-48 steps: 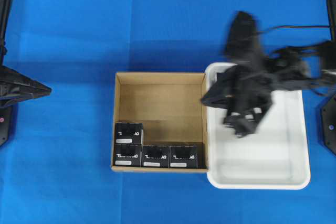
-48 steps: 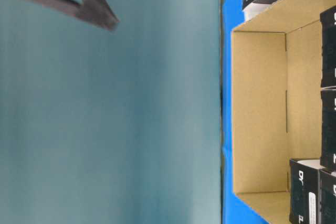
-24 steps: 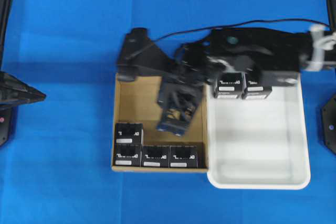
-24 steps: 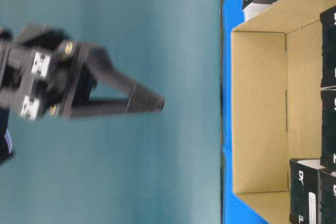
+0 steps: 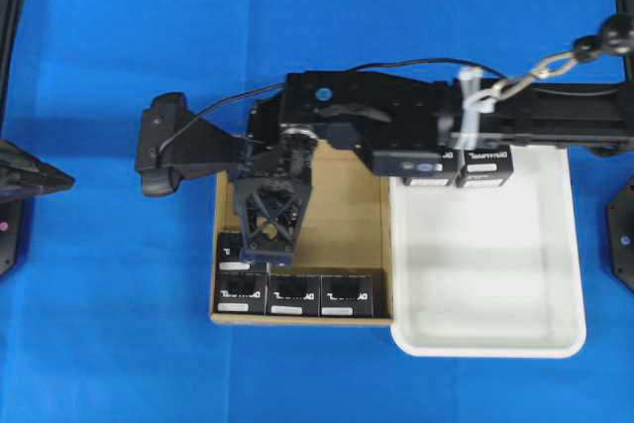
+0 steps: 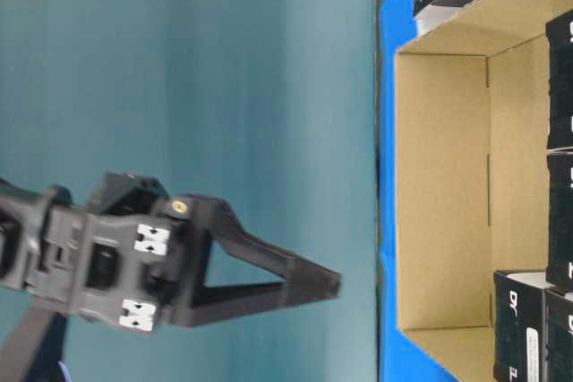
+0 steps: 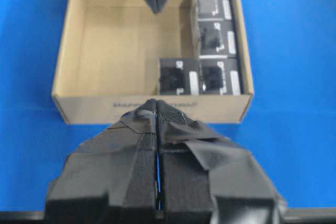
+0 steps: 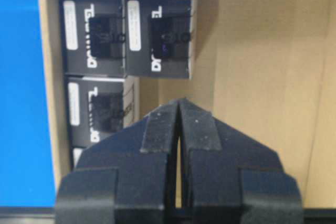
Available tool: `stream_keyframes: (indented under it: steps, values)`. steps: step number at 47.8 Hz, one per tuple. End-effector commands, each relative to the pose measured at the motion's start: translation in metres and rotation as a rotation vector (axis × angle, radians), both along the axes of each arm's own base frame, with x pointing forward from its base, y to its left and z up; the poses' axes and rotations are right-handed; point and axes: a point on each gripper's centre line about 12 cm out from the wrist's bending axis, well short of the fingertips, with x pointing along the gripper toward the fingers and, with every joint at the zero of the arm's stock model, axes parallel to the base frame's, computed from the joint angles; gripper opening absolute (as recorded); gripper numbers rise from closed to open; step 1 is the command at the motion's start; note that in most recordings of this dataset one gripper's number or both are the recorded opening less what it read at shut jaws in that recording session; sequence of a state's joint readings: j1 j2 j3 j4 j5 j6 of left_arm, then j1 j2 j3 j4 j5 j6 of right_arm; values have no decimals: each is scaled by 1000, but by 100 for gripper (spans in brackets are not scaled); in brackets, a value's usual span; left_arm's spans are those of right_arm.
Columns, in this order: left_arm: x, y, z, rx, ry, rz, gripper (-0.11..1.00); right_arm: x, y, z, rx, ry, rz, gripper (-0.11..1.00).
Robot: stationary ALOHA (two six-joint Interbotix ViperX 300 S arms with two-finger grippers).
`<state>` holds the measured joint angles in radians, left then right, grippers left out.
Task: Pick the box from inside the cardboard box.
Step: 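Lower the open right gripper over the upper-left black servo box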
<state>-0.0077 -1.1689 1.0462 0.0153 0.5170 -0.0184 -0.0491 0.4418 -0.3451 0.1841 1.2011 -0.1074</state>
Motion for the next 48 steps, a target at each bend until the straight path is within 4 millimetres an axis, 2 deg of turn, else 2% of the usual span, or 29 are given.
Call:
stream_keyframes:
  steps: [1, 13, 21, 26, 34, 39, 42, 48]
  values:
    - [2, 0, 11, 0, -25, 2, -5, 5, 4, -7, 16, 8, 12, 1]
    - [2, 0, 12, 0, -26, 1, -5, 10, 7, -25, 52, 36, 19, 2]
    - [2, 0, 12, -2, -29, 1, -5, 13, 7, -25, 56, 27, 15, 8]
    - [2, 0, 12, -1, -31, 2, -5, 16, 7, -25, 83, 15, 8, 23]
    - [2, 0, 12, -3, -29, 2, -5, 20, 4, -31, 93, 10, -8, 72]
    - [2, 0, 12, -1, -31, 2, -5, 22, 5, -39, 98, 18, -16, 94]
    - [2, 0, 12, -3, -32, 2, -5, 23, 5, -42, 101, 21, -21, 100]
    - [2, 0, 12, -17, -32, 7, -5, 25, 6, -49, 108, 28, -29, 99]
